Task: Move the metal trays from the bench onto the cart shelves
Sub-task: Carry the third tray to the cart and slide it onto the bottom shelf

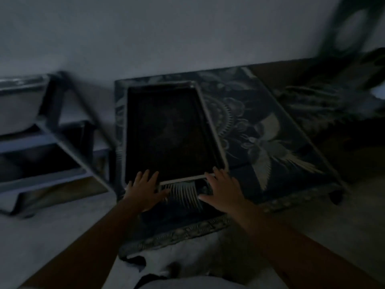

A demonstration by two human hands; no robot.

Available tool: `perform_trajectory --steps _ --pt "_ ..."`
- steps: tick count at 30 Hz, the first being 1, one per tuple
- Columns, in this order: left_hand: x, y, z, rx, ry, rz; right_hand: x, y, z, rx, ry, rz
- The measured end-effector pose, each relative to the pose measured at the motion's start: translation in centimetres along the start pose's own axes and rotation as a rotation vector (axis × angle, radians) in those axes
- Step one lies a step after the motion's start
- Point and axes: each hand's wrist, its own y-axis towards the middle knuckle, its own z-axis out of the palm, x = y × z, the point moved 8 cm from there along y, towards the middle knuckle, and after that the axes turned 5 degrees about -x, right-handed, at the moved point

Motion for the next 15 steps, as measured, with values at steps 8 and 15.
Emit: perform_trajectory --steps 8,15 --pt "0.2 -2.1 1.2 -0.024 -0.073 -0.146 0.2 4.9 2.6 -0.028 -0.196 -0.124" --pt "-2.2 -6.6 1.7 -0.141 -0.117 -0.183 -1.3 3.1 3.2 -0.049 -0.131 -0.125"
